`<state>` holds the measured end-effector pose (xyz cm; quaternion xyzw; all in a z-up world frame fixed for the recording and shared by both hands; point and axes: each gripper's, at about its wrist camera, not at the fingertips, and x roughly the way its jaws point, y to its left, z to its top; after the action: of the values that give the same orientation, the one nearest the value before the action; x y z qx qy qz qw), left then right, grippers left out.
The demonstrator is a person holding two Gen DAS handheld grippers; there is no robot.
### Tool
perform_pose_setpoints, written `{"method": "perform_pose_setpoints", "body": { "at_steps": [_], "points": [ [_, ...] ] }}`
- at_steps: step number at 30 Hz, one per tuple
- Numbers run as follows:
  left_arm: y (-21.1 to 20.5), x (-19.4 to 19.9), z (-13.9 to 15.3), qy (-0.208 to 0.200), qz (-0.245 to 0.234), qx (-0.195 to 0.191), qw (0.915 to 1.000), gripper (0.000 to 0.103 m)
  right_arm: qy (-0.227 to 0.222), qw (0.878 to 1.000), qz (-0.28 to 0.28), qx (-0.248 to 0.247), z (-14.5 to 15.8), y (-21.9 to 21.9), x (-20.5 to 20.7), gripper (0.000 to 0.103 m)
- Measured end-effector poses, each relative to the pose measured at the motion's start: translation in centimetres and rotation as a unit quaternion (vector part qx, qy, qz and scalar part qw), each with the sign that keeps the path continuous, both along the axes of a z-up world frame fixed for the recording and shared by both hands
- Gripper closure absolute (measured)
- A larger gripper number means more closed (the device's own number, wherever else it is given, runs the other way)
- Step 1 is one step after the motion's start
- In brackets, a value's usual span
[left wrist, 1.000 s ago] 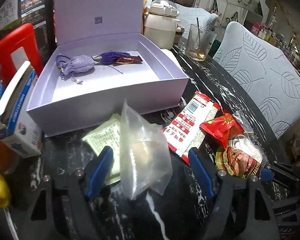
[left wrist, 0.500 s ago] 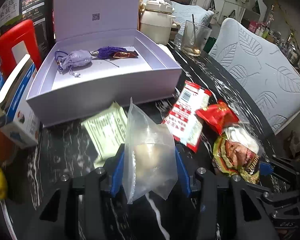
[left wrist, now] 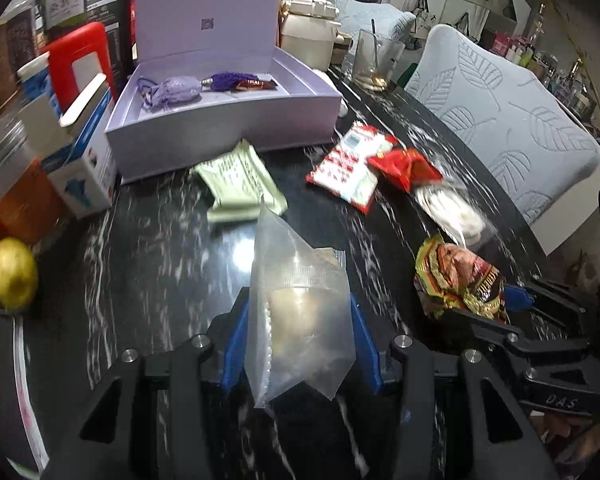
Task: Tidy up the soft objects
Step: 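Lift the plastic bag with the left gripper while the right gripper lifts the cereal packet, then carry the plastic bag with the left gripper while the right gripper carries the cereal packet to the gift box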
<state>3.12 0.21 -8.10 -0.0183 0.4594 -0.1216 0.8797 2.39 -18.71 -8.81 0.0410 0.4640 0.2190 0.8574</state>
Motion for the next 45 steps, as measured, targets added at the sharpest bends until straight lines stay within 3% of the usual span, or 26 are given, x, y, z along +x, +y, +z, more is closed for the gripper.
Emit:
{"method": "perform_pose_setpoints", "body": {
  "at_steps": [8, 19, 23, 27, 30, 32, 34, 40, 42, 43, 44, 45],
  "points": [
    [0.8, -3.7, -0.4, 0.011, 0.003, 0.014, 0.9998, 0.056, -0.004, 1.0, 0.013, -0.017, 0.1, 1.1, -3.0, 0.054],
    [2.2, -5.7, -1.7, 0.026, 0.02, -0.014, 0.9994, 0.056, -0.004, 0.999, 0.015, -0.029, 0.2, 1.7, -5.6, 0.051],
    [1.6, -5.4, -1.8, 0.019, 0.007, 0.007, 0.9998, 0.055, 0.005, 0.999, 0.002, -0.044, -0.5, 1.9, -5.2, 0.034],
    [0.7, -5.2, -1.9, 0.006, 0.006, 0.045, 0.9989, 0.052, -0.007, 0.998, -0.001, -0.059, -1.0, 2.2, -5.0, 0.032],
    [-0.2, -5.0, -2.3, 0.001, -0.003, 0.068, 0.9976, 0.035, -0.018, 0.997, -0.002, -0.068, -1.1, 2.4, -5.0, 0.028],
    [-0.2, -4.7, -2.5, 0.005, 0.0, 0.062, 0.9981, 0.019, -0.024, 0.997, -0.001, -0.071, -1.2, 2.5, -5.0, 0.027],
    [-0.3, -4.6, -2.7, 0.001, 0.001, 0.066, 0.9978, 0.016, -0.028, 0.997, -0.001, -0.073, -1.2, 2.5, -5.0, 0.026],
    [-0.4, -4.5, -2.8, -0.006, -0.003, 0.063, 0.998, 0.016, -0.037, 0.997, -0.003, -0.074, -1.2, 2.5, -4.8, 0.026],
    [-0.5, -4.4, -2.7, -0.008, 0.0, 0.064, 0.9979, 0.025, -0.04, 0.996, -0.002, -0.075, -1.3, 2.6, -4.8, 0.026],
    [-0.5, -4.5, -2.5, -0.014, 0.0, 0.062, 0.998, 0.041, -0.042, 0.996, 0.002, -0.078, -1.3, 2.6, -4.9, 0.027],
    [-0.5, -4.6, -2.3, -0.017, 0.0, 0.06, 0.998, 0.05, -0.044, 0.996, 0.005, -0.083, -1.2, 2.8, -4.9, 0.034],
    [-0.6, -4.6, -2.3, -0.017, 0.0, 0.059, 0.9981, 0.051, -0.048, 0.995, 0.01, -0.088, -1.2, 2.9, -5.0, 0.048]
  ]
}}
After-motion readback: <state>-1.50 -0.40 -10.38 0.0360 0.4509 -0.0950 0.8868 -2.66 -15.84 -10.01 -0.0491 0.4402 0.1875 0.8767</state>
